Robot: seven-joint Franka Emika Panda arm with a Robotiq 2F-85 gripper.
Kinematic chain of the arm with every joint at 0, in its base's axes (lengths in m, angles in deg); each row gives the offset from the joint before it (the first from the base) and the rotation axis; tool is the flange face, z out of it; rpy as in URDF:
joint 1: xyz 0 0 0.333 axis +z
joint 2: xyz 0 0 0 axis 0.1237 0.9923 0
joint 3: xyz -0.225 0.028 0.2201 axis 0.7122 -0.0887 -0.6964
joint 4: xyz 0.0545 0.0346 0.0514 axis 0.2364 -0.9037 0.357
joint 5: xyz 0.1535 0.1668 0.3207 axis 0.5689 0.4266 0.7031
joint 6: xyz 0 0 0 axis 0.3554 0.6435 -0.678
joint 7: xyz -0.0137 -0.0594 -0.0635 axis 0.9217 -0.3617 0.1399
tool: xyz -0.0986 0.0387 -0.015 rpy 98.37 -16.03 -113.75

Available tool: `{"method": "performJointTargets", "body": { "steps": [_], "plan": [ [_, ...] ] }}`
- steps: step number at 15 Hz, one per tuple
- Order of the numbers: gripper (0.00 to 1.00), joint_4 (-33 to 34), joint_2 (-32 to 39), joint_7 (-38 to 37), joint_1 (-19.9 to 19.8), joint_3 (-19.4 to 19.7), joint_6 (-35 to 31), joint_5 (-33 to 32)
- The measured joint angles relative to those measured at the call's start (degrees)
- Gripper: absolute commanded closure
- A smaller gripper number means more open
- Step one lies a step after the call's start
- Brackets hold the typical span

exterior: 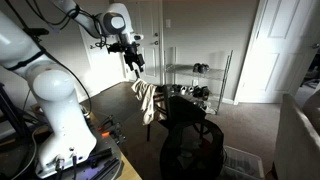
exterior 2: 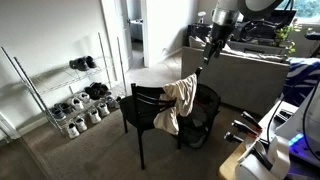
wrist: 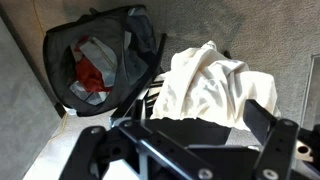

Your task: Put the cloth in the black item

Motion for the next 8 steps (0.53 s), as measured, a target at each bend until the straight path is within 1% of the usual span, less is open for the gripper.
{"method": "performJointTargets", "body": {
  "steps": [8],
  "plan": [
    [0.00, 0.0, 0.0, 0.5, 0.6, 0.8, 0.6, -1.1]
  ]
}}
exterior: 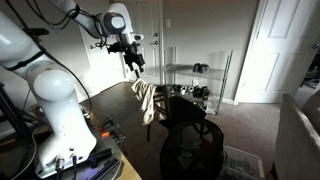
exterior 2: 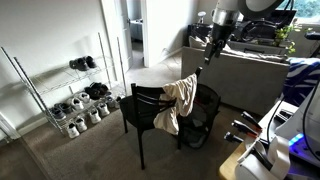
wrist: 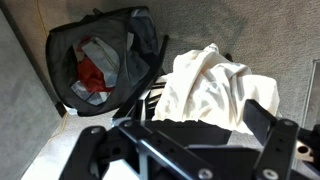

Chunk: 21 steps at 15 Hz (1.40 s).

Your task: Put the cloth in the black item

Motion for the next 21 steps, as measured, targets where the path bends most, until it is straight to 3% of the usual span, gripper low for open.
{"method": "performJointTargets", "body": {
  "steps": [8, 21],
  "plan": [
    [0.00, 0.0, 0.0, -0.9, -1.0, 0.5, -9.2, -6.3],
    [0.00, -0.1, 0.5, -0.4, 0.0, 1.4, -7.0, -6.5]
  ]
}}
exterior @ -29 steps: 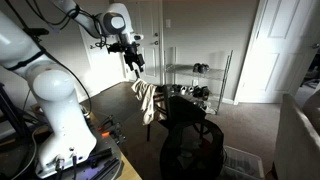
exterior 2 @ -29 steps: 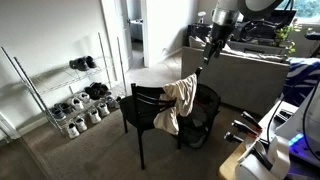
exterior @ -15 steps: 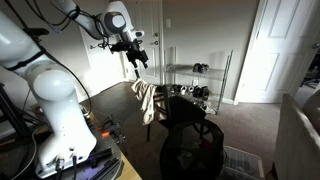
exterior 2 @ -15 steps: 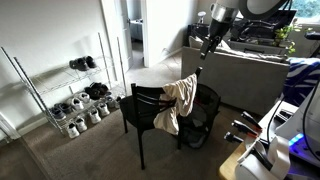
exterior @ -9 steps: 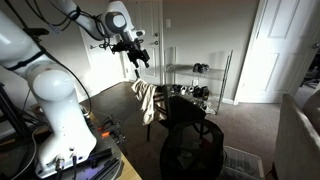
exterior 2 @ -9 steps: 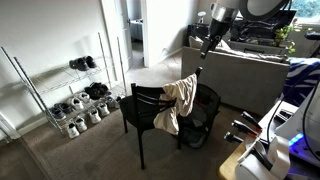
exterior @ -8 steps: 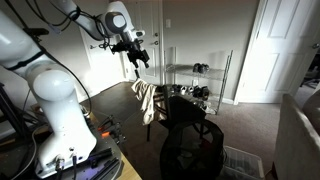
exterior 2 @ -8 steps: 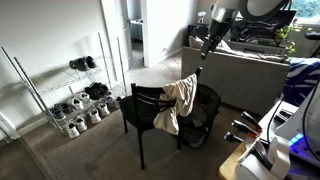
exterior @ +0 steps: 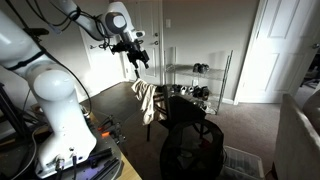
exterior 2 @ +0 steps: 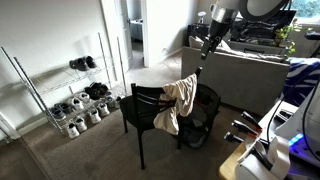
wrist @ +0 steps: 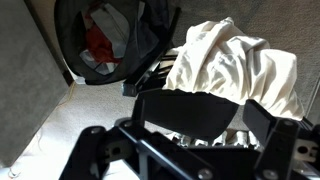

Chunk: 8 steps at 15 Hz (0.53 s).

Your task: Put the cloth in the black item

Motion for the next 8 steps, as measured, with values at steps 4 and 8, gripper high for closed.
{"method": "performJointTargets", "body": {
  "steps": [4, 8],
  "plan": [
    [0.00, 0.0, 0.0, 0.0, 0.0, 0.0, 0.0, 0.0],
    [0.00, 0.9, 1.0, -3.7, 0.5, -2.1, -0.1, 0.3]
  ]
}}
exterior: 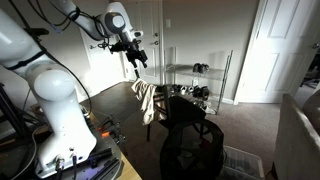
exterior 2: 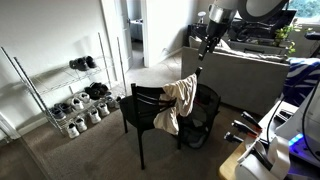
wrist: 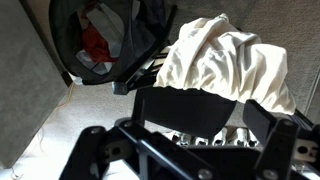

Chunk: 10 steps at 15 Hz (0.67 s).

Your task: Put the cloth in the black item

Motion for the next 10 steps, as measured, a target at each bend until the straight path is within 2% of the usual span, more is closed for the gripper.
{"method": "performJointTargets", "body": {
  "steps": [5, 7, 10],
  "plan": [
    [0.00, 6.1, 8.6, -11.3, 1.0, -6.2, 0.9, 0.0],
    [0.00, 9.1, 12.6, -13.4, 1.0, -6.6, 2.7, 0.0],
    [0.00, 13.0, 18.1, -13.7, 1.1, -5.0, 6.7, 0.1]
  ]
}}
